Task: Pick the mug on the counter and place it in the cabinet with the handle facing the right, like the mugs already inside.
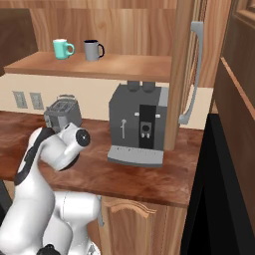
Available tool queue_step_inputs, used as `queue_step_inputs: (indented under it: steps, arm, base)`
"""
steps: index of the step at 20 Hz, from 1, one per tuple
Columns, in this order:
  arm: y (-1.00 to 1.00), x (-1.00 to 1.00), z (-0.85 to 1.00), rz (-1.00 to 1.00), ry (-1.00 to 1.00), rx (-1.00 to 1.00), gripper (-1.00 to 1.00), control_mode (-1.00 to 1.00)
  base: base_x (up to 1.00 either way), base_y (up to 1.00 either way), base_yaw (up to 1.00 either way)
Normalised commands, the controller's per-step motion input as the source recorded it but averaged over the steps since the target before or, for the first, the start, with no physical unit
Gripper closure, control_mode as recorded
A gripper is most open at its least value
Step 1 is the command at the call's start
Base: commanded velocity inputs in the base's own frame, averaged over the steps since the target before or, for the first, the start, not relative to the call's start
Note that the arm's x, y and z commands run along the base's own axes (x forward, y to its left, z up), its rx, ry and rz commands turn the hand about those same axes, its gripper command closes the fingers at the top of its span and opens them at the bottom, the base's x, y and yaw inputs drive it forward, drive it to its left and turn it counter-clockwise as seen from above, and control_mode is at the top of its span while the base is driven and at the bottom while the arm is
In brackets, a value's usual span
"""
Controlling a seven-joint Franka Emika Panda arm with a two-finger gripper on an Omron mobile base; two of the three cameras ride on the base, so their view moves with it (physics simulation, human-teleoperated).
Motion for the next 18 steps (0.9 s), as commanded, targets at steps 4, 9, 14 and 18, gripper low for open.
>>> queue_step_inputs:
  steps: [4,9,14,18]
  arm:
    - [0.13,0.22,-0.4,-0.05,0.03,0.1,-1.0,-1.0]
    - [0.17,0.22,-0.44,-0.04,0.03,0.08,-1.0,-1.0]
    - [0.2,0.22,-0.44,-0.05,0.03,0.06,-1.0,-1.0]
    - [0.2,0.22,-0.4,-0.05,0.02,0.06,-1.0,-1.0]
  base:
    - [0.0,0.0,0.0]
    - [0.0,0.0,0.0]
    - [0.0,0.0,0.0]
    - [0.0,0.0,0.0]
